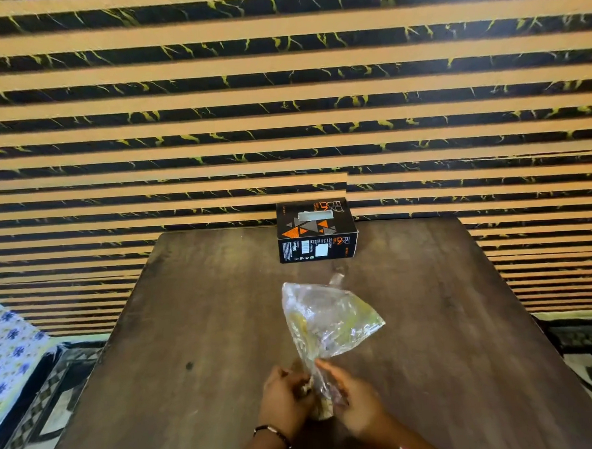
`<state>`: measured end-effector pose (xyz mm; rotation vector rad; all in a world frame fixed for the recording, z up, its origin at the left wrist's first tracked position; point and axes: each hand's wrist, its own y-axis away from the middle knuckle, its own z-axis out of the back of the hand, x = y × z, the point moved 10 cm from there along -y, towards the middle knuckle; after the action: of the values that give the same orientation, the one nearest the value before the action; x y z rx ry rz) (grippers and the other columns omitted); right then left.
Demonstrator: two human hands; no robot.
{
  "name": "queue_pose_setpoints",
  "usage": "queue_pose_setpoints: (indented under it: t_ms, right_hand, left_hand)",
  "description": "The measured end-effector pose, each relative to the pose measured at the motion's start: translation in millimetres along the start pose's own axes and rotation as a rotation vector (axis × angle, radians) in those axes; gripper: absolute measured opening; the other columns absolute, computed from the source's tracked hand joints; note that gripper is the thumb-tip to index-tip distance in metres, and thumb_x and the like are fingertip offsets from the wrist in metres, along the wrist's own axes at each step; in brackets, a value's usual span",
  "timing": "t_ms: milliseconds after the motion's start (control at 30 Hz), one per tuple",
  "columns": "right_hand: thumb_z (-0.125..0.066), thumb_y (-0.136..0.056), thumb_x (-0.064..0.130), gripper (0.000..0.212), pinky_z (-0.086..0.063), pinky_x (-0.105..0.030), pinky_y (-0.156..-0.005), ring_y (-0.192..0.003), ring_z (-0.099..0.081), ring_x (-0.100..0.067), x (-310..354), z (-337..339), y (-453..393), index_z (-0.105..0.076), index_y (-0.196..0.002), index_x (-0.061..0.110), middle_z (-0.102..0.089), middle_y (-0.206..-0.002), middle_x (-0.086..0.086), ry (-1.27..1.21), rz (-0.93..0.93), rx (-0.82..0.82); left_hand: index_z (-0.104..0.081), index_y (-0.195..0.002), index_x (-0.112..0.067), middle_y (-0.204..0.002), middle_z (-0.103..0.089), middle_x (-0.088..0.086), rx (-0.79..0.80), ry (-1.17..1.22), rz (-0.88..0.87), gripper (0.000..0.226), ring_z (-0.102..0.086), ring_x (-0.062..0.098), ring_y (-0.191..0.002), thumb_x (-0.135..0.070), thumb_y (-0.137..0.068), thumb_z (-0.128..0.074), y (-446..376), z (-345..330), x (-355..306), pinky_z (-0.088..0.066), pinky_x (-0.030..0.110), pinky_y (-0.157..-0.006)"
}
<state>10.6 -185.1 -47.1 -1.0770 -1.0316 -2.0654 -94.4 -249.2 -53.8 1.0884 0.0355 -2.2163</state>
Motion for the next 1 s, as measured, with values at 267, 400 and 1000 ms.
queue_pose_setpoints:
  t_ms: [267,400,1000]
  right_hand:
    - [-0.064,-0.070,0.009,0.064,-0.046,-0.017,-0.093,-0.109,-0.055,-0.006,34.6,35.8,1.5,-0.046,-0.119,0.046,-0.045,-0.119,0.018,0.205,0.189,-0.216]
    - [-0.060,-0.066,0.005,0.048,-0.048,-0.014,-0.068,-0.078,-0.060,0.004,38.9,44.6,5.6,-0.050,-0.089,0.047,-0.057,-0.083,0.027,0.237,0.237,-0.327]
    - [-0.059,-0.072,0.008,0.104,-0.047,-0.024,-0.094,-0.125,-0.028,0.004,73.5,39.0,25.7,0.008,-0.141,0.049,0.011,-0.151,0.029,0.449,0.363,-0.234]
  left_hand:
    - [-0.057,-0.073,-0.065,-0.114,-0.048,-0.007,0.026,0.233,-0.274,0.043,-0.050,-0.008,-0.111,-0.024,-0.068,-0.066,10.8,14.2,-52.0,-0.032,-0.002,-0.087]
    - [-0.048,-0.096,-0.060,-0.116,-0.040,-0.002,-0.173,0.297,-0.309,0.060,-0.035,-0.002,-0.124,-0.019,-0.062,-0.074,18.1,39.3,-57.0,-0.025,-0.005,-0.091]
    - [-0.041,-0.118,-0.038,-0.094,-0.062,-0.006,-0.134,0.423,-0.239,0.077,-0.062,-0.004,-0.083,0.002,-0.063,-0.078,20.4,44.4,-56.0,-0.049,0.010,-0.074]
